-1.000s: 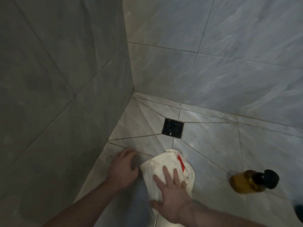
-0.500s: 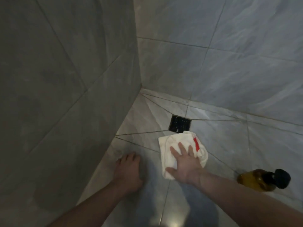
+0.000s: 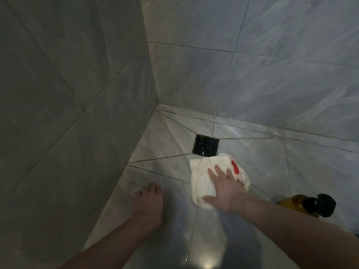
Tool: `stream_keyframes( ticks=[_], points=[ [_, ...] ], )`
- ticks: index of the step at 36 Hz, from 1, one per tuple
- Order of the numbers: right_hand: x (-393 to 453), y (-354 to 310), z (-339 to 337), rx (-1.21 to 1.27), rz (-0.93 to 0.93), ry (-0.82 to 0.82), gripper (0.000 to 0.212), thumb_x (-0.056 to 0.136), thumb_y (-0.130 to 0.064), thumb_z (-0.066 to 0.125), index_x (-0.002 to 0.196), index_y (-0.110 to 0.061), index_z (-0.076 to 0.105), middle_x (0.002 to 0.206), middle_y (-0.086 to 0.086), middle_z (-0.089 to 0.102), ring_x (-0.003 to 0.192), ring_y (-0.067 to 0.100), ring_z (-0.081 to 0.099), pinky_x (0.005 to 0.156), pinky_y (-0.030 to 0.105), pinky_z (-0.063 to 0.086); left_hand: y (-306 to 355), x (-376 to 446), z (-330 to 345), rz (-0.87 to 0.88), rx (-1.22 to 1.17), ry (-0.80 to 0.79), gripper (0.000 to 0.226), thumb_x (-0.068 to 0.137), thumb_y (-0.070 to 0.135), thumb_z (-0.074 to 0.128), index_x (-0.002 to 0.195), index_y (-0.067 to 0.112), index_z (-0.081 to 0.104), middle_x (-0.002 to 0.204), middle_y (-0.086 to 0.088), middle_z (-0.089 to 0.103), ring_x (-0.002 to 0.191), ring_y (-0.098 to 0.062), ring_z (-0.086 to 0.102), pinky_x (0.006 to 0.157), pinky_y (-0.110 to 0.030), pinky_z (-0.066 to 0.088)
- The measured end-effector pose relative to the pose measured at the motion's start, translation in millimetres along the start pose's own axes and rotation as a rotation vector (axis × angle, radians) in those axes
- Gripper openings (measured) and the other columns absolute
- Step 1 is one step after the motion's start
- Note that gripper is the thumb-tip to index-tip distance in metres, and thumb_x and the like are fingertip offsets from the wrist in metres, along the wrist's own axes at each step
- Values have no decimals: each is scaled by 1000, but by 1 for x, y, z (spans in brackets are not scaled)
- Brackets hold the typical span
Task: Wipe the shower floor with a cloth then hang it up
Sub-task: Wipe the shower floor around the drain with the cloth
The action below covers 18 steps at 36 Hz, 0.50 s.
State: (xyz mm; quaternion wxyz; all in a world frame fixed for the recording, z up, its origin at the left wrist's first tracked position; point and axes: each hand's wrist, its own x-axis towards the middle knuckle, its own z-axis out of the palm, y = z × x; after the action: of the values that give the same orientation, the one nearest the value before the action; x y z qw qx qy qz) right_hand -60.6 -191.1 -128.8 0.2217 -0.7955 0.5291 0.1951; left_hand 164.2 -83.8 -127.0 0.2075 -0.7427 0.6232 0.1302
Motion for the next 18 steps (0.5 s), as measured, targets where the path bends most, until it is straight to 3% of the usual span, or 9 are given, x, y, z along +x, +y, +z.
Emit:
stream_keyframes(
  ticks=[4,8,12,18],
  points=[
    [17,-5,-15,17,95,-41,104,79,-74,54,156,-34,-2,165,-3,-9,149,41,-2,118,56,17,1,-1,-3,7,2,-24,87,70,31,75,142,10,31,145,-11,34,130,-27,39,106,-39,34],
    [-11,-3,-3,-69,20,-14,92,86,-69,47,157,-34,-1,165,0,-7,148,44,-1,118,56,19,1,-1,-5,9,-13,-12,86,69,29,74,142,11,32,145,-10,34,130,-26,40,107,-39,33],
    [-47,5,11,-161,-57,-126,91,88,-64,49,156,-35,-4,165,0,-11,149,41,-2,118,56,20,0,-2,-4,13,-11,-21,91,68,34,76,144,13,29,149,-9,31,133,-25,38,109,-39,31],
    [-65,28,14,-246,-27,-140,84,94,-53,41,156,-28,-10,165,5,-14,149,43,-1,117,59,19,0,-2,-6,18,-28,-14,94,68,39,77,145,15,28,150,-7,30,136,-24,36,110,-38,32]
  ],
)
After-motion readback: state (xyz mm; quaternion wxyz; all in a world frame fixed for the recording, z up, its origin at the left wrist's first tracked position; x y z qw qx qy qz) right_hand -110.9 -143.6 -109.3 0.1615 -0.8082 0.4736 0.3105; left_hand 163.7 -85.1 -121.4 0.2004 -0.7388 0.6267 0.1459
